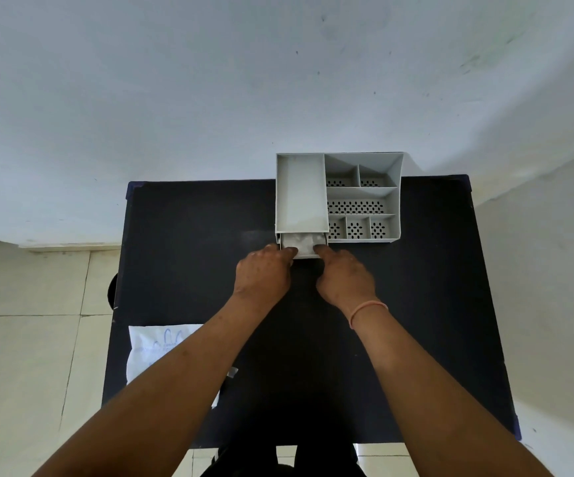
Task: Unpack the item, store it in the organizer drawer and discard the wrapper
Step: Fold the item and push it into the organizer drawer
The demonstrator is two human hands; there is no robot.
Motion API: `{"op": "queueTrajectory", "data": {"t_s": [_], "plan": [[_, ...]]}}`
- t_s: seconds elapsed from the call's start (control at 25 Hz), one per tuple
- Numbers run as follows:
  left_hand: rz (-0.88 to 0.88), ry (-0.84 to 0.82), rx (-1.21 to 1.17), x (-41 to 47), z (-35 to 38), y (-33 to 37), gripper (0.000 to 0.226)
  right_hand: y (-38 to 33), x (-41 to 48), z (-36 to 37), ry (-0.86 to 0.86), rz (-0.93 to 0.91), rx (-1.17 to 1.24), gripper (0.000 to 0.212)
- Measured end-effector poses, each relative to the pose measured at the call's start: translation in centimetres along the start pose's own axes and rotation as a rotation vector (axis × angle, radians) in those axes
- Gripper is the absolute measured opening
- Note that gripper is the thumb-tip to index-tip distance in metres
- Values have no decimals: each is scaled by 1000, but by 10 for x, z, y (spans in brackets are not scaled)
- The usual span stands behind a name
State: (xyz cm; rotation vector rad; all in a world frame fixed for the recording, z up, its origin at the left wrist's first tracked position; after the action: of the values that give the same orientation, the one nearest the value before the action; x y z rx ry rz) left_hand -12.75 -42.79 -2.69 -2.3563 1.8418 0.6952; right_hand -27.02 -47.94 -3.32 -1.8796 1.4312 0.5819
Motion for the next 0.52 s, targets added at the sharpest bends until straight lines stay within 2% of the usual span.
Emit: {"op": "queueTrajectory", "data": {"t_s": [0.16,0.28,0.4,0.48,0.52], "plan": [[4,-7,3,10,-1,-2,31,-3,1,-22,77,-20,-22,72],[15,-5,-12,12,2,-3,32,-11,4,-17,-59,-24,-134,84],[10,7,-30,15,6,-4,31,-17,13,-9,-156,-12,-181,85],[-10,34,-121,17,8,-7,34,-16,14,-14,-83,-38,-122,75],[-37,59,-211,17,7,-9,36,-15,11,-20,9,-60,-42,66]]}}
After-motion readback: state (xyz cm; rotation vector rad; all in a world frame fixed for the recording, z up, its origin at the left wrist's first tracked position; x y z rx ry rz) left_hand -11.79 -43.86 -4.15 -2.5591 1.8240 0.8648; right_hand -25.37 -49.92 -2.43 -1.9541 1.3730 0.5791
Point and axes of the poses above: each hand's wrist, its own x-axis towards the middle knuckle, its own z-axis out of the palm, y = z × x, the point moved 6 cm from there along x, towards the middle knuckle, and after that the axes turned 5 degrees about -y, right-handed, at the moved point
